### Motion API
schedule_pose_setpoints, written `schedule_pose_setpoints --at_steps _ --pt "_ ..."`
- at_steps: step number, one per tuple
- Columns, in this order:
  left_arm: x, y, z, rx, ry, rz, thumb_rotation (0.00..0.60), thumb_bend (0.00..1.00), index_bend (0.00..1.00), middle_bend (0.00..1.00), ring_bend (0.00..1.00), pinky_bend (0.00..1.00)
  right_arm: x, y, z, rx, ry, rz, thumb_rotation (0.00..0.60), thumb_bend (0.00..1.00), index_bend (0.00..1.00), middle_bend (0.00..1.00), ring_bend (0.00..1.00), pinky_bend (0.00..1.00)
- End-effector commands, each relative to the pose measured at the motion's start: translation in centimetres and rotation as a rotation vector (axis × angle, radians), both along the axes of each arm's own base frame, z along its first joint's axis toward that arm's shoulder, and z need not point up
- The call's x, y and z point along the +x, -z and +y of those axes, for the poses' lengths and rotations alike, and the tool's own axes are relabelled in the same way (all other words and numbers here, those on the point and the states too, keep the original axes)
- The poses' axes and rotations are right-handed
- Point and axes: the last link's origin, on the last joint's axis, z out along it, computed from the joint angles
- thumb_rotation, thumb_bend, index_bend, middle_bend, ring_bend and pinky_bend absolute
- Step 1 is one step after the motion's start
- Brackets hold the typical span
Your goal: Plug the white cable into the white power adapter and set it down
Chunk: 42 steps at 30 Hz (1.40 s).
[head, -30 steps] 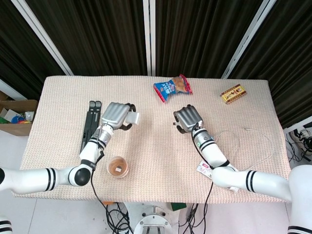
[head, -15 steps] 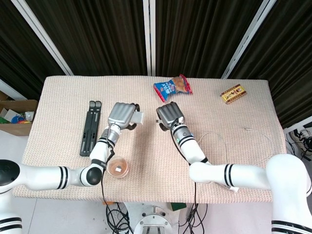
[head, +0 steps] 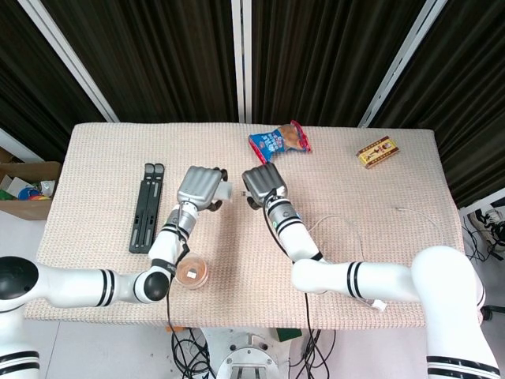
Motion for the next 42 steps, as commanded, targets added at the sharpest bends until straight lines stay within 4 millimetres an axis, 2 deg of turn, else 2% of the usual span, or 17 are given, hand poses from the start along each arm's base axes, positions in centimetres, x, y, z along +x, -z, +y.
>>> schedule_pose_setpoints --at_steps 1,42 --pt "0.0 0.0 0.0 0.001 -0.001 0.002 0.6 0.29 0.5 0.47 0.78 1.0 0.1 0.1 0.0 0.001 -0.003 0.003 0.6 1.0 0.6 0.64 0.42 0.36" --pt "0.9 0.7 -0.2 0.005 0.003 0.063 0.593 0.29 0.5 0.47 0.78 1.0 1.8 1.8 0.1 -0.002 0.005 -0.028 0.6 1.0 0.62 0.65 0.44 0.37"
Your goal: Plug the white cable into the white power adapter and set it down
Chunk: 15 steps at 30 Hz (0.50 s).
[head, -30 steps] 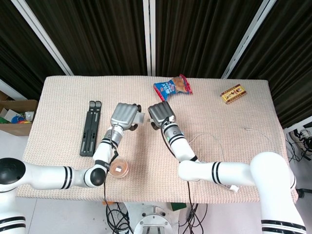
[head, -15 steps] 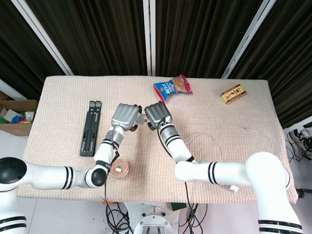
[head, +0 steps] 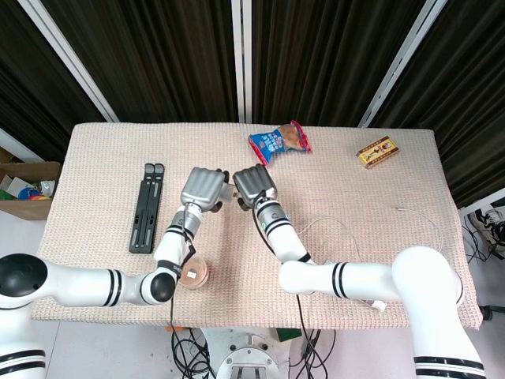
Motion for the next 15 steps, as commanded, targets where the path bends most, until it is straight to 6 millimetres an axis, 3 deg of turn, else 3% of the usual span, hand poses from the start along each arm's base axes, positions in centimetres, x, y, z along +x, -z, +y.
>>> schedule_pose_setpoints --at_steps 1,8,15 --pt "0.09 0.07 0.04 0.002 -0.001 0.003 0.593 0.29 0.5 0.47 0.78 1.0 0.16 0.16 -0.03 0.002 0.006 -0.005 0.6 1.0 0.62 0.64 0.44 0.37" --pt "0.04 0.19 0.11 0.002 -0.008 0.008 0.588 0.29 0.5 0.47 0.78 1.0 0.34 0.52 -0.09 0.002 0.008 -0.009 0.6 1.0 0.62 0.64 0.44 0.37" --pt "0.1 0.45 0.06 0.0 -0.007 0.018 0.59 0.29 0.5 0.47 0.78 1.0 0.6 0.73 -0.06 0.004 0.007 -0.022 0.6 0.88 0.62 0.63 0.44 0.37"
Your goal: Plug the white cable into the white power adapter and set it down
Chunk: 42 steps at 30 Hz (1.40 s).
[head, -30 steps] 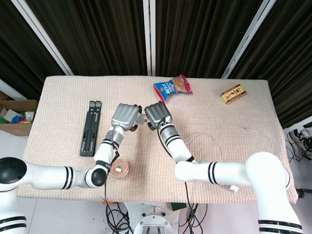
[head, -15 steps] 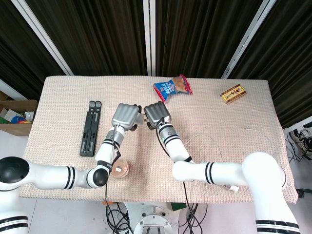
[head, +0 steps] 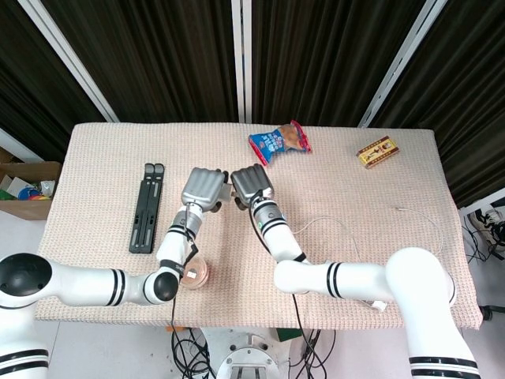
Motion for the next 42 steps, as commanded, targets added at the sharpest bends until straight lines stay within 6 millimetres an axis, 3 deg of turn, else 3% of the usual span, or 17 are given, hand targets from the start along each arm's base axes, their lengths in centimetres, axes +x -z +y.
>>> schedule_pose_setpoints --at_steps 1,19,27,42 --pt "0.0 0.1 0.0 -0.001 0.001 0.005 0.589 0.29 0.5 0.47 0.78 1.0 0.0 0.0 0.0 0.0 0.0 -0.001 0.6 0.85 0.62 0.63 0.44 0.37" --pt "0.0 0.5 -0.1 -0.004 0.006 0.029 0.59 0.29 0.5 0.47 0.78 1.0 0.5 0.4 0.1 -0.001 0.002 0.001 0.6 0.38 0.54 0.61 0.44 0.36" --pt "-0.2 0.4 0.0 -0.002 0.002 0.032 0.59 0.29 0.5 0.47 0.78 1.0 0.4 0.7 0.1 -0.001 0.001 0.004 0.6 0.34 0.5 0.61 0.44 0.36" --pt "-0.4 0.2 0.0 -0.004 0.002 0.033 0.593 0.29 0.5 0.47 0.77 1.0 -0.8 0.1 -0.2 -0.012 0.027 0.019 0.6 0.34 0.47 0.61 0.44 0.35"
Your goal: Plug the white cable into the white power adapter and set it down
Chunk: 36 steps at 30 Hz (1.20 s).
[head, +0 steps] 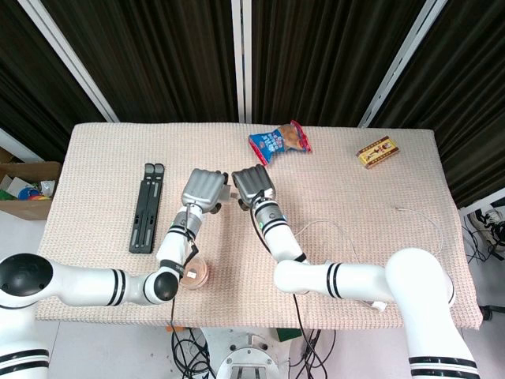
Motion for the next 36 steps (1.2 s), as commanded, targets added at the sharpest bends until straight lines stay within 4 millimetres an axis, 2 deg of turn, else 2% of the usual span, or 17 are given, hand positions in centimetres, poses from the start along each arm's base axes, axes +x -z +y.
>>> schedule_pose_setpoints --at_steps 1,5,10,16,36 --pt "0.04 0.04 -0.01 -0.001 0.002 0.003 0.594 0.29 0.5 0.47 0.78 1.0 -0.06 -0.04 0.05 0.0 -0.001 0.001 0.6 0.34 0.48 0.61 0.44 0.35" --pt "0.01 0.09 0.06 -0.001 0.001 0.011 0.587 0.29 0.5 0.47 0.77 1.0 -0.25 -0.23 0.18 -0.001 0.0 0.003 0.6 0.39 0.54 0.61 0.45 0.35" --pt "0.2 0.15 0.03 -0.003 0.004 0.016 0.588 0.29 0.5 0.47 0.77 1.0 -0.33 -0.22 0.27 0.003 0.0 0.007 0.6 0.4 0.56 0.61 0.45 0.35" --pt "0.26 0.27 -0.05 -0.005 0.005 0.025 0.589 0.29 0.5 0.47 0.77 1.0 -0.33 -0.1 0.29 0.001 -0.003 0.014 0.6 0.46 0.59 0.61 0.46 0.35" --pt "0.89 0.51 -0.33 -0.018 0.011 0.027 0.59 0.29 0.5 0.47 0.77 1.0 0.38 0.65 0.72 0.003 -0.02 0.017 0.6 0.47 0.62 0.62 0.46 0.36"
